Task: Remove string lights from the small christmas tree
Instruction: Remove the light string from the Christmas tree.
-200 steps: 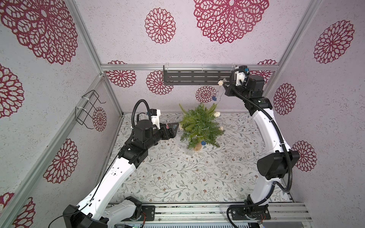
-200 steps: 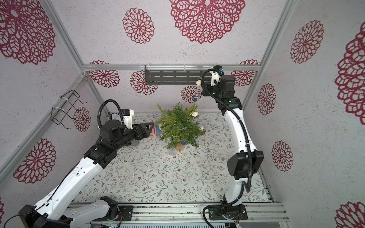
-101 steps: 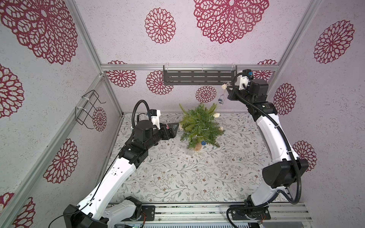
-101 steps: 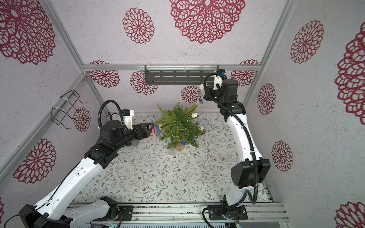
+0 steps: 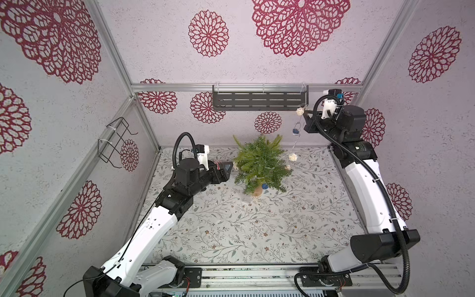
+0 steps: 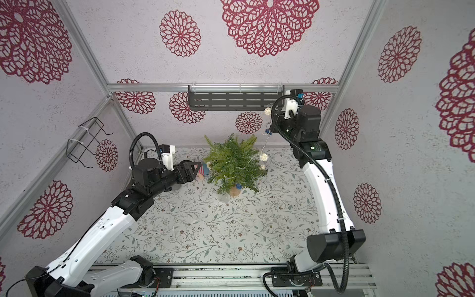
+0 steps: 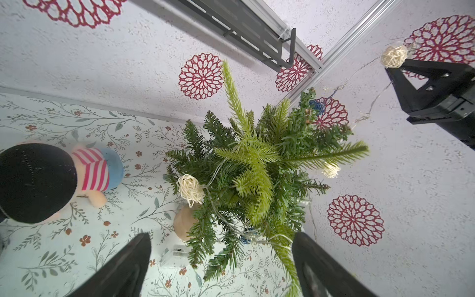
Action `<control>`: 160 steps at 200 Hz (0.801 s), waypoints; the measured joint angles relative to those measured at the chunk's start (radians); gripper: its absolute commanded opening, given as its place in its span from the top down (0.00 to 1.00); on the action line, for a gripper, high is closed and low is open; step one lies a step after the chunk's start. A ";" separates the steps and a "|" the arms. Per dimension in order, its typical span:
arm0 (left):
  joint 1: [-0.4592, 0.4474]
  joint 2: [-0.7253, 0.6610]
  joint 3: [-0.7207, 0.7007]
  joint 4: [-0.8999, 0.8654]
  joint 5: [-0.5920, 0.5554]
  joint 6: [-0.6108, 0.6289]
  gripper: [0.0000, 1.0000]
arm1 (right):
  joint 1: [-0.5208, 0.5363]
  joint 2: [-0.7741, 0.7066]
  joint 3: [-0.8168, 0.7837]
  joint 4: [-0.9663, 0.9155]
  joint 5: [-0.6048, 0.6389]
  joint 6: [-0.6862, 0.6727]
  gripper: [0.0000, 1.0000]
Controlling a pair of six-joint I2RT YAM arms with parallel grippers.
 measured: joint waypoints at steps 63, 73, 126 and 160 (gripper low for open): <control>0.000 -0.012 -0.015 0.002 0.014 -0.012 0.10 | 0.003 -0.029 -0.016 -0.008 0.025 0.000 1.00; 0.000 -0.017 -0.016 0.002 0.015 -0.019 0.11 | 0.004 -0.032 -0.023 -0.011 0.030 0.000 1.00; 0.000 -0.092 -0.069 0.001 0.019 -0.077 0.12 | 0.005 -0.090 -0.081 -0.046 0.039 0.000 1.00; 0.000 -0.139 -0.118 0.001 0.027 -0.118 0.13 | 0.006 -0.145 -0.115 -0.066 0.056 0.000 1.00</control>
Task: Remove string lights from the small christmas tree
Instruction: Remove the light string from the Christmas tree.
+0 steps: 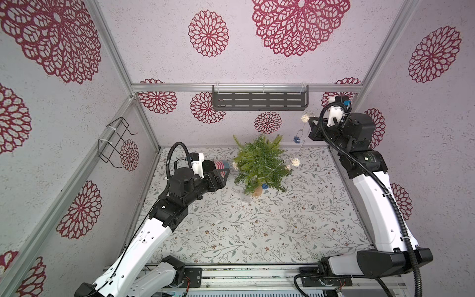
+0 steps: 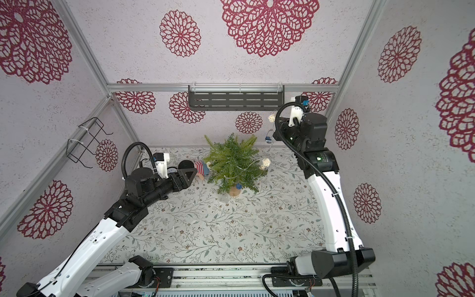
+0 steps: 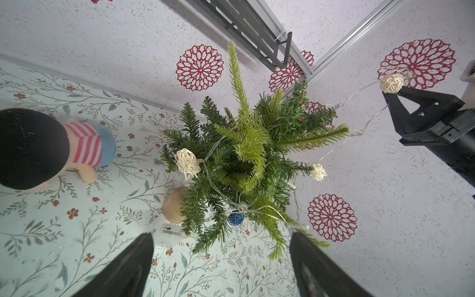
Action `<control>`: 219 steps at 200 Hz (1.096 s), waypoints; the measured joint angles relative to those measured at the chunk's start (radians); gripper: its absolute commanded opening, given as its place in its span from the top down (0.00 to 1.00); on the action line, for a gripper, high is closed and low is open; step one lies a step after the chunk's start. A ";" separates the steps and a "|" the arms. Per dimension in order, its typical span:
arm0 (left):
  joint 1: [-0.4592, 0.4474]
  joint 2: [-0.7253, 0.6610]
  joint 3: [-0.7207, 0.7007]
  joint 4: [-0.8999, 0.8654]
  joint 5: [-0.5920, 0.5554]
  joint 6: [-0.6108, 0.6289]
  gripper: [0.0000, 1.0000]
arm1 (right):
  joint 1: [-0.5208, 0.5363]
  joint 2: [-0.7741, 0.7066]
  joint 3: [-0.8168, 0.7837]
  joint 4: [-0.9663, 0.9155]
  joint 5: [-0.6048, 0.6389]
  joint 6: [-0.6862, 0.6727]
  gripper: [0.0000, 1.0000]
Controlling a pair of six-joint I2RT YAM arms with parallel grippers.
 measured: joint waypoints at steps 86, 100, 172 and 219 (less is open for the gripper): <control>-0.029 -0.060 -0.090 0.057 0.061 -0.082 0.14 | 0.019 -0.068 -0.035 -0.074 0.072 0.008 1.00; -0.045 -0.070 -0.093 0.066 0.071 -0.088 0.14 | 0.027 -0.088 -0.050 -0.091 0.091 0.013 1.00; -0.126 -0.111 -0.124 0.099 0.089 -0.122 0.15 | 0.044 -0.242 -0.135 -0.166 0.140 0.061 1.00; -0.216 -0.117 -0.132 0.100 0.056 -0.133 0.16 | 0.047 -0.341 -0.222 -0.229 0.155 0.090 1.00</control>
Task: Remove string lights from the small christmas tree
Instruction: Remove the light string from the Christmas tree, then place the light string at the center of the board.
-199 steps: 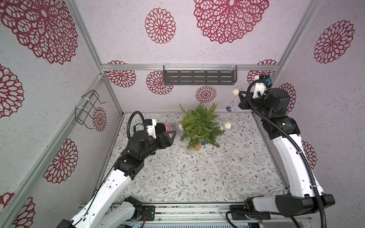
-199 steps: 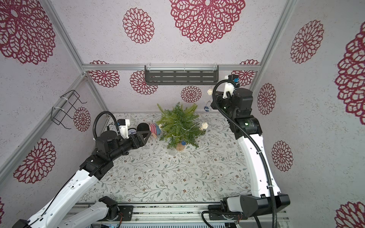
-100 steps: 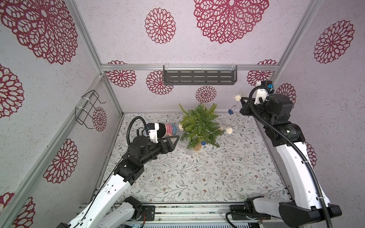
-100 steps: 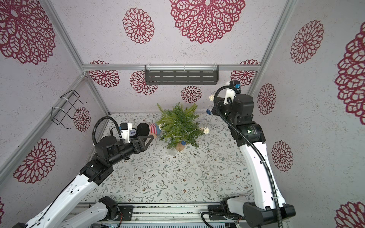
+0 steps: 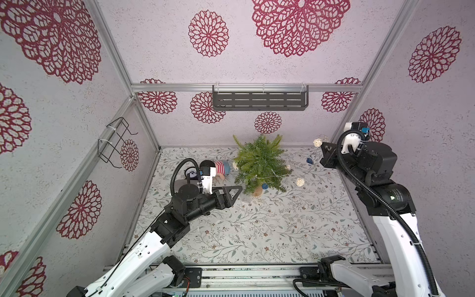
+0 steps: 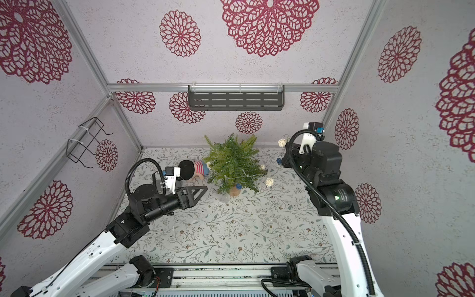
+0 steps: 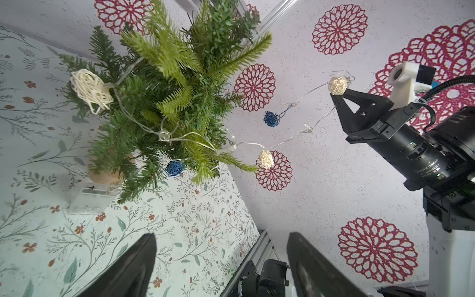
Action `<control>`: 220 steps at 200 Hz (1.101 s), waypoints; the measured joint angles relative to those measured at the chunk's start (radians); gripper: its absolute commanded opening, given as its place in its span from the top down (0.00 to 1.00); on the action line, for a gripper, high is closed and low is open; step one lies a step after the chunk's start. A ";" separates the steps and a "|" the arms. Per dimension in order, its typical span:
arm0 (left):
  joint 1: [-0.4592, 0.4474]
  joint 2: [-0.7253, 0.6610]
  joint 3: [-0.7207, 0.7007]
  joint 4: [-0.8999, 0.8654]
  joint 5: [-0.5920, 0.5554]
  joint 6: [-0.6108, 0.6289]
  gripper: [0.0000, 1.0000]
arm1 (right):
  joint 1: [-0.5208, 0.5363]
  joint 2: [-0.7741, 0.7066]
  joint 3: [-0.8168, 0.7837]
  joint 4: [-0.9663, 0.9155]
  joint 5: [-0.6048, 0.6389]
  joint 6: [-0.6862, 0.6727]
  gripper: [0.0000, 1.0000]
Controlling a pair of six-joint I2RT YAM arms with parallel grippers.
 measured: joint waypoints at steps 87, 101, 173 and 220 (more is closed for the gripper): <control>-0.050 0.016 -0.008 0.013 -0.023 0.005 0.16 | 0.000 -0.192 -0.333 -0.082 0.011 0.078 1.00; -0.055 0.027 -0.008 0.019 -0.023 0.010 0.16 | 0.000 -0.198 -0.392 -0.084 0.011 0.094 1.00; -0.060 0.084 -0.008 0.039 -0.026 0.035 0.18 | 0.000 -0.233 -0.583 -0.093 0.003 0.145 1.00; -0.093 0.149 -0.007 0.060 -0.043 0.054 0.21 | 0.000 -0.281 -0.597 -0.090 -0.025 0.158 1.00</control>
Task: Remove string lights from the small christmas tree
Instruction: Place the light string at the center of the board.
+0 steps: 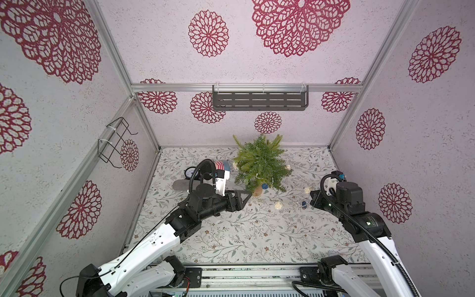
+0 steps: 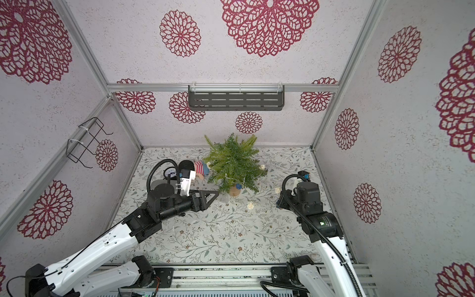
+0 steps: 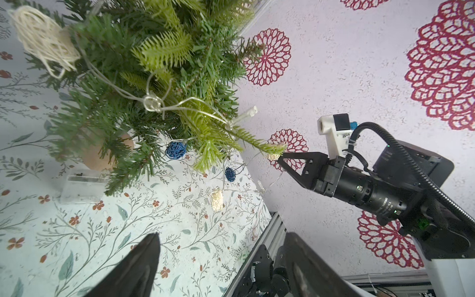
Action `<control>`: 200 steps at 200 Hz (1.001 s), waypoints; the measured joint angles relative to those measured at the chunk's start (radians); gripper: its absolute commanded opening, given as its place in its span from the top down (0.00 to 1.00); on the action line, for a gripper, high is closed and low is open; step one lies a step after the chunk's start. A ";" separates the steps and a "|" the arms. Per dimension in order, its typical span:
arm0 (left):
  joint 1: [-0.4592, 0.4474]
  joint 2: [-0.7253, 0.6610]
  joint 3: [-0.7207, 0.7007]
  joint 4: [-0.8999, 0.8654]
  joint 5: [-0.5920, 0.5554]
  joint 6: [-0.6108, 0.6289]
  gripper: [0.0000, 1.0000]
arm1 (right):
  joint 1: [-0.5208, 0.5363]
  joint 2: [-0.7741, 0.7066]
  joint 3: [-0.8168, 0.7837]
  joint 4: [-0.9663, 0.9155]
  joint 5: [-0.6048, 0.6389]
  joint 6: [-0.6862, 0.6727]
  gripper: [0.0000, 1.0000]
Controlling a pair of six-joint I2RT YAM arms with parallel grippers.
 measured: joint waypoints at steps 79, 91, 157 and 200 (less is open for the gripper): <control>-0.015 0.036 0.006 0.029 -0.034 0.029 0.21 | 0.000 0.037 -0.249 0.087 0.049 0.094 0.95; -0.015 0.036 0.007 0.028 -0.037 0.034 0.21 | 0.000 0.050 -0.280 0.115 0.066 0.110 0.90; -0.016 0.049 0.024 0.000 -0.076 0.064 0.19 | 0.000 0.152 -0.401 0.273 0.077 0.172 0.56; -0.016 0.058 0.026 -0.019 -0.089 0.079 0.19 | 0.000 0.140 -0.401 0.307 0.023 0.169 0.39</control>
